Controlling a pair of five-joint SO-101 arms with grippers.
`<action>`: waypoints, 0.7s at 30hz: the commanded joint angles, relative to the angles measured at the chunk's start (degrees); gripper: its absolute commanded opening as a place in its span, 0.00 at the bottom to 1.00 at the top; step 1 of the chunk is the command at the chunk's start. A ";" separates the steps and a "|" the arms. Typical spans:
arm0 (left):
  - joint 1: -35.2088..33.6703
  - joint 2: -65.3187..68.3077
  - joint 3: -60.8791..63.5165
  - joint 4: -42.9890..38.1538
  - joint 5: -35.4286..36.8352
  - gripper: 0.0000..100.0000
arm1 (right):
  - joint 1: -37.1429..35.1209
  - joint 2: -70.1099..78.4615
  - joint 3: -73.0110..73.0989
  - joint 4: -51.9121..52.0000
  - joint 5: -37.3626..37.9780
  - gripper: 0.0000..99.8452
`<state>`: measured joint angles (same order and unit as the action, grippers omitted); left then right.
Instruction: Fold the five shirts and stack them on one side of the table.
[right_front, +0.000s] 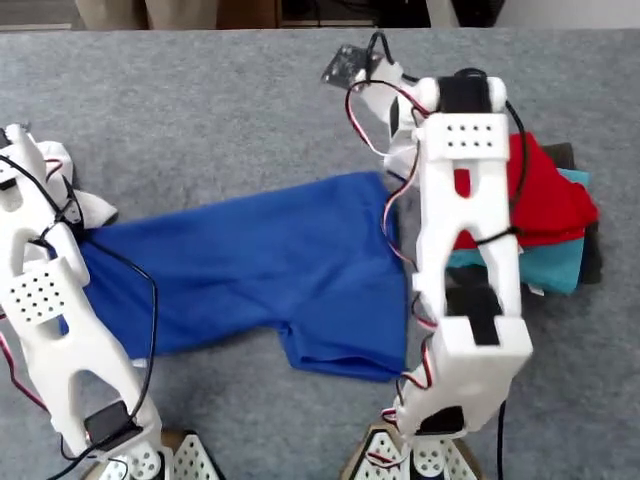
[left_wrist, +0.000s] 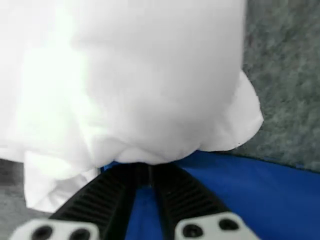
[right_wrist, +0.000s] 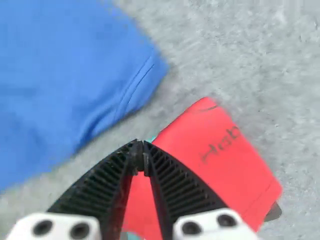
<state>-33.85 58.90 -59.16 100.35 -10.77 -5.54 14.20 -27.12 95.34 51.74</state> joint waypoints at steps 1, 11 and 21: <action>-1.67 -5.14 -3.34 0.62 -0.88 0.02 | -3.12 -6.81 5.05 4.40 5.71 0.00; -1.14 -33.27 27.60 0.53 -6.86 0.02 | -13.14 -24.92 45.93 -5.45 12.66 0.00; -1.49 -59.91 51.78 0.26 -10.37 0.02 | -31.08 -46.11 77.67 -21.98 15.47 0.08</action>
<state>-34.81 6.42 -10.20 100.35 -20.70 -32.53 -28.53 43.91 79.60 67.21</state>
